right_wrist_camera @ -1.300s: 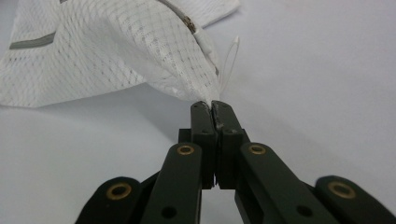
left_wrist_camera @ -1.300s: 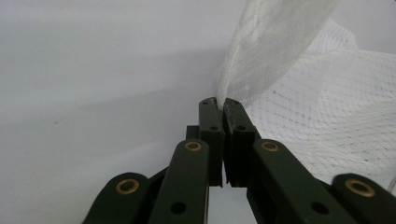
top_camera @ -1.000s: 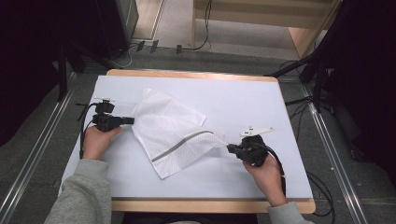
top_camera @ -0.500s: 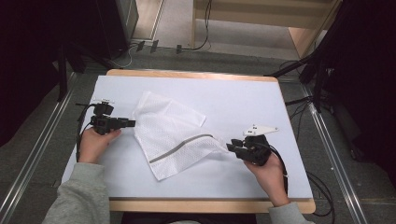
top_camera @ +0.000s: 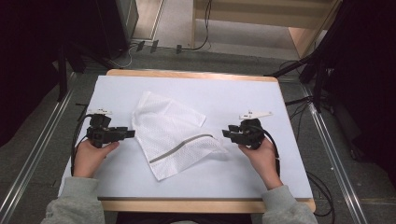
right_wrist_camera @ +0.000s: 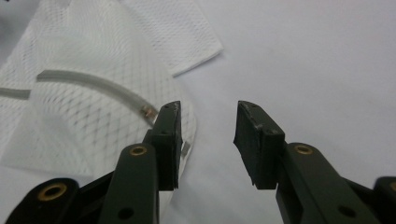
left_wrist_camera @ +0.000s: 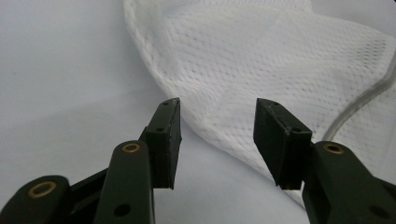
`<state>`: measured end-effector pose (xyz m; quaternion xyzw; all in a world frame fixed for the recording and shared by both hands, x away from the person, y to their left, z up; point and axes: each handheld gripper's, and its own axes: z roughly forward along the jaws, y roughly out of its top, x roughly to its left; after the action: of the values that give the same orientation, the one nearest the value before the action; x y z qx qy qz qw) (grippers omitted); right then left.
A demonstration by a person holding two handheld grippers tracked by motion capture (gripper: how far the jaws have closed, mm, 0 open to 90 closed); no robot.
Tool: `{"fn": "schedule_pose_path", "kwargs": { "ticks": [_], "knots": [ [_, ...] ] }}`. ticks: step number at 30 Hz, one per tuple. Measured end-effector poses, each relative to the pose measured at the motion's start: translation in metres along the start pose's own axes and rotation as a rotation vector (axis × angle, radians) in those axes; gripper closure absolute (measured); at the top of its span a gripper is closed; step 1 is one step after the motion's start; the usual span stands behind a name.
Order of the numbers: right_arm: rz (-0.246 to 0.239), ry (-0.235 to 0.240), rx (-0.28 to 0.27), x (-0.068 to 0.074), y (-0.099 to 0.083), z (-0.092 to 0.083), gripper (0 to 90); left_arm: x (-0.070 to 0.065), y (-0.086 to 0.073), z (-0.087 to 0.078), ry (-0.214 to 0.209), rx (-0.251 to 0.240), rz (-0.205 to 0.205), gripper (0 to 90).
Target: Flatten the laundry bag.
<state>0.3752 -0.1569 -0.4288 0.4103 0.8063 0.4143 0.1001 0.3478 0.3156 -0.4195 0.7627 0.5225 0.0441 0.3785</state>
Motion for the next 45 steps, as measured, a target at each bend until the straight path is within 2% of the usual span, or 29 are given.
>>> {"fn": "schedule_pose_path", "kwargs": {
  "ticks": [6,8,9,12,14,19,23,26,28,31,32,34,37,39,40,42,43,44,45],
  "knots": [
    [-0.007,0.01,0.024,-0.003,0.015,0.024,63.1,-0.016,-0.014,-0.005,0.007,-0.012,0.014,52.3],
    [-0.007,0.012,0.03,-0.003,0.018,0.03,63.0,-0.022,-0.018,-0.006,0.002,-0.001,0.013,52.3],
    [-0.009,0.013,0.038,-0.003,0.019,0.033,62.8,-0.025,-0.021,-0.007,0.004,0.006,0.029,52.2],
    [-0.023,0.009,0.045,-0.005,0.026,0.045,62.0,-0.036,-0.028,-0.006,0.002,0.014,0.041,52.3],
    [-0.026,0.006,0.038,-0.006,0.027,0.048,62.0,-0.043,-0.033,-0.005,-0.002,0.019,0.046,52.4],
    [-0.021,0.007,0.063,-0.012,0.036,0.065,61.8,-0.057,-0.043,0.006,0.0,0.035,0.057,54.0],
    [-0.013,0.017,0.061,-0.017,0.043,0.074,61.4,-0.06,-0.046,0.016,0.012,0.065,0.054,53.7],
    [-0.012,0.024,0.057,-0.019,0.047,0.079,60.8,-0.059,-0.049,0.021,0.015,0.072,0.025,53.9],
    [-0.006,0.031,0.053,-0.02,0.05,0.087,60.0,-0.059,-0.05,0.025,0.023,0.083,0.02,54.4],
    [-0.019,0.035,0.057,-0.02,0.052,0.093,59.3,-0.059,-0.051,0.028,0.027,0.063,0.012,54.5],
    [-0.033,0.034,0.043,-0.018,0.052,0.1,59.0,-0.06,-0.051,0.03,0.027,0.059,0.01,54.6],
    [-0.031,0.039,0.043,-0.018,0.052,0.103,59.0,-0.062,-0.051,0.032,0.029,0.051,0.021,54.7],
    [-0.027,0.053,0.075,-0.016,0.052,0.113,58.5,-0.065,-0.052,0.035,0.034,0.041,0.03,56.4],
    [-0.031,0.052,0.086,-0.015,0.053,0.118,58.2,-0.067,-0.052,0.037,0.038,0.033,0.026,61.1],
    [-0.031,0.053,0.101,-0.014,0.053,0.123,58.3,-0.066,-0.052,0.038,0.038,0.029,0.02,66.4],
    [-0.032,0.051,0.098,-0.013,0.053,0.124,59.3,-0.066,-0.052,0.039,0.042,0.026,0.001,68.8],
    [-0.03,0.05,0.094,-0.013,0.053,0.125,59.7,-0.067,-0.053,0.04,0.044,0.021,0.004,71.8],
    [-0.013,0.063,0.1,-0.012,0.054,0.125,63.9,-0.068,-0.053,0.04,0.054,0.026,0.018,78.3],
    [-0.013,0.063,0.1,-0.012,0.054,0.125,63.9,-0.068,-0.052,0.04,0.06,0.027,0.024,78.3]
  ]
}}
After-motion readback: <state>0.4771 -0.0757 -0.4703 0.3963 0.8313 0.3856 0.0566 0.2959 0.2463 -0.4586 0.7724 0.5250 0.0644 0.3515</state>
